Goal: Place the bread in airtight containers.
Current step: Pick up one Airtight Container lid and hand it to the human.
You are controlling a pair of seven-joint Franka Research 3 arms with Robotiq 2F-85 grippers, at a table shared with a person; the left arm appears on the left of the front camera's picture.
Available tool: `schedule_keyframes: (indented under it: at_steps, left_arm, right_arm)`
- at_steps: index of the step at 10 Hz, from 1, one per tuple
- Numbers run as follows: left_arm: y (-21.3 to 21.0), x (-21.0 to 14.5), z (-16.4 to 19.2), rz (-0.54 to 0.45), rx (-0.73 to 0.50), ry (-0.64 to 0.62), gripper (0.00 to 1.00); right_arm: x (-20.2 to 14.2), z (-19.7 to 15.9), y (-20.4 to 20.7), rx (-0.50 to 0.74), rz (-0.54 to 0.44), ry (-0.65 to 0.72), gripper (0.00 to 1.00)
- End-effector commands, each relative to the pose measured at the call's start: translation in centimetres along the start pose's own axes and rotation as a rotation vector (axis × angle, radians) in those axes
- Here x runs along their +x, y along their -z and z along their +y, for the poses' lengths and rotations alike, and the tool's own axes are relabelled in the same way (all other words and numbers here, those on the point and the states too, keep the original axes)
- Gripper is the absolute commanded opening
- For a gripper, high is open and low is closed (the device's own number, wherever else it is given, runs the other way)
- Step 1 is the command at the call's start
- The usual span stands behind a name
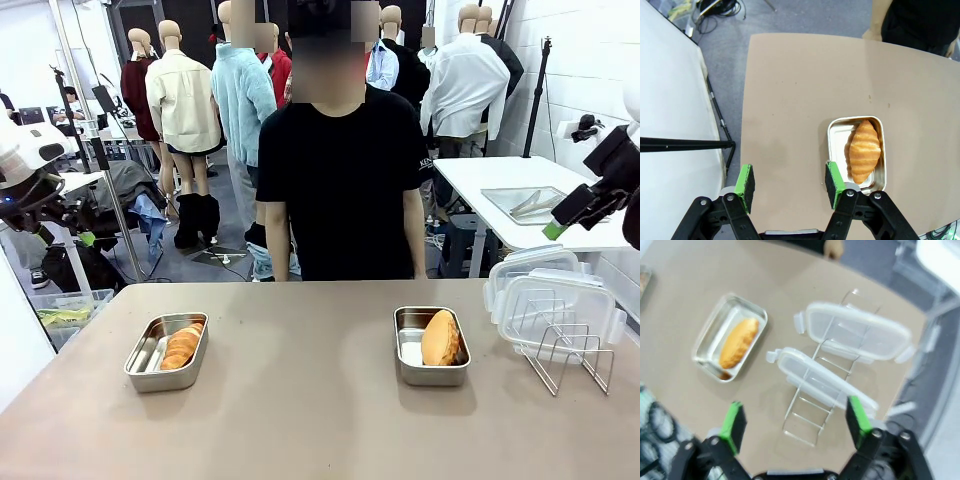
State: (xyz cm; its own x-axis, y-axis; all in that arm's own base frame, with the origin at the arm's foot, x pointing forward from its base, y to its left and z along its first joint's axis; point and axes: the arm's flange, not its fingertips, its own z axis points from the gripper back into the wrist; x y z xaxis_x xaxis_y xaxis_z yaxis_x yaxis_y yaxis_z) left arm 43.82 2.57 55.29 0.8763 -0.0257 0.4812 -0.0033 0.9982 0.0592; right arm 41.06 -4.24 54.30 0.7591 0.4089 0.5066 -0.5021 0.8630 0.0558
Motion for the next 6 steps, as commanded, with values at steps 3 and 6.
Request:
schedule_keyframes:
  at_steps: [3,6]
  left_arm:
    - [-0.1,0.0,0.0,-0.002,0.007,-0.019,0.74]
    - [-0.1,0.0,0.0,-0.002,0.007,-0.019,0.74]
  right_arm:
    - [-1.0,0.1,2.3,-0.026,0.108,-0.358,0.98]
    - [-1.3,-0.7,5.3,-0.009,0.166,-0.381,0.98]
